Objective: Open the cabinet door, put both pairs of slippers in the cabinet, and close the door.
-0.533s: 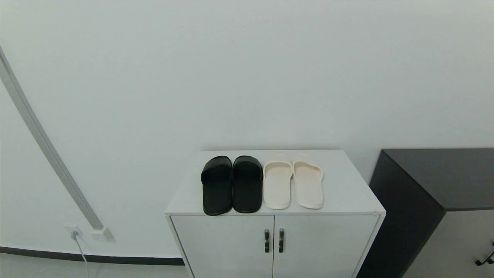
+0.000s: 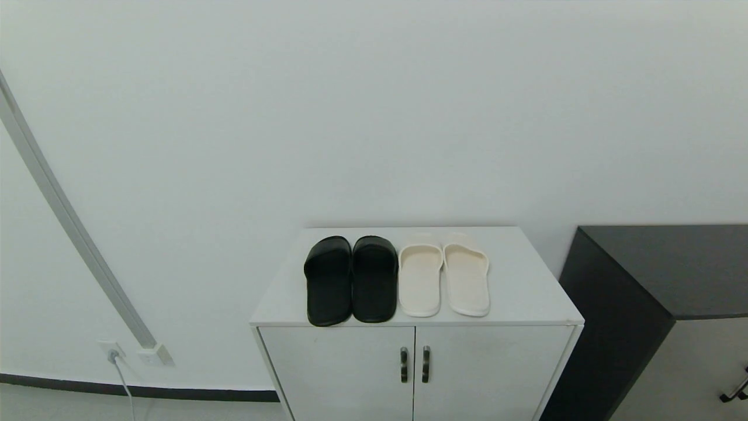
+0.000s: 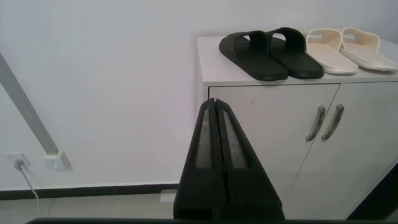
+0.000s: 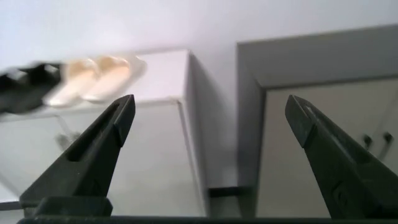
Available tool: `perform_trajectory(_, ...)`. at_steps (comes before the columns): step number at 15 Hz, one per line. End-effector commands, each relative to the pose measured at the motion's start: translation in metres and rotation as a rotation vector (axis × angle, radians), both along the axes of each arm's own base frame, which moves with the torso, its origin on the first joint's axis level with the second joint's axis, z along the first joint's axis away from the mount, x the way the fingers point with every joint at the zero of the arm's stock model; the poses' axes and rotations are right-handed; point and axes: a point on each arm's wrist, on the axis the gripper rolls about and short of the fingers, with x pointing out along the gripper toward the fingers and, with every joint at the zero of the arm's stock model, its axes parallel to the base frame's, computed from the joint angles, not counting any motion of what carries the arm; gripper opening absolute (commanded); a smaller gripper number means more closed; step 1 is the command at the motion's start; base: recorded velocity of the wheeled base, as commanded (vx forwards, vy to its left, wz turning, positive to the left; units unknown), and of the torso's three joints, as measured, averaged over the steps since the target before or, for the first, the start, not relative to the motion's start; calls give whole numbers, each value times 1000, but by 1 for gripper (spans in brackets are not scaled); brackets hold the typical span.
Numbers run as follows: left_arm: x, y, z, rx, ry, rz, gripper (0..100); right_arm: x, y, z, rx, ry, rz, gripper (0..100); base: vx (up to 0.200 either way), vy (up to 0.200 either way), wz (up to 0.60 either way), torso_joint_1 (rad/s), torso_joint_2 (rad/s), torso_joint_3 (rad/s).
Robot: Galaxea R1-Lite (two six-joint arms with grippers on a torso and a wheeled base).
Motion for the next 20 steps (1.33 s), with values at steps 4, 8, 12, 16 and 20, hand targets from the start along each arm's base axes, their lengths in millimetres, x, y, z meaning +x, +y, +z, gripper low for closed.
perform_trajectory(4, 0, 0, 0, 0, 2, 0, 0, 68, 7, 19, 4, 354, 225, 100, 0, 0, 0, 0, 0, 0)
perform_trajectory(8, 0, 0, 0, 1, 2, 0, 0, 108, 19, 32, -17, 412, 327, 100, 0, 0, 0, 0, 0, 0)
perform_trajectory(12, 0, 0, 0, 1, 2, 0, 0, 141, 40, 42, 14, 483, 402, 100, 0, 0, 0, 0, 0, 0)
perform_trajectory(16, 0, 0, 0, 1, 2, 0, 0, 183, 84, 47, 10, 482, 412, 100, 0, 0, 0, 0, 0, 0)
perform_trajectory(20, 0, 0, 0, 1, 0, 0, 0, 225, 134, 38, 8, 455, 412, 100, 0, 0, 0, 0, 0, 0)
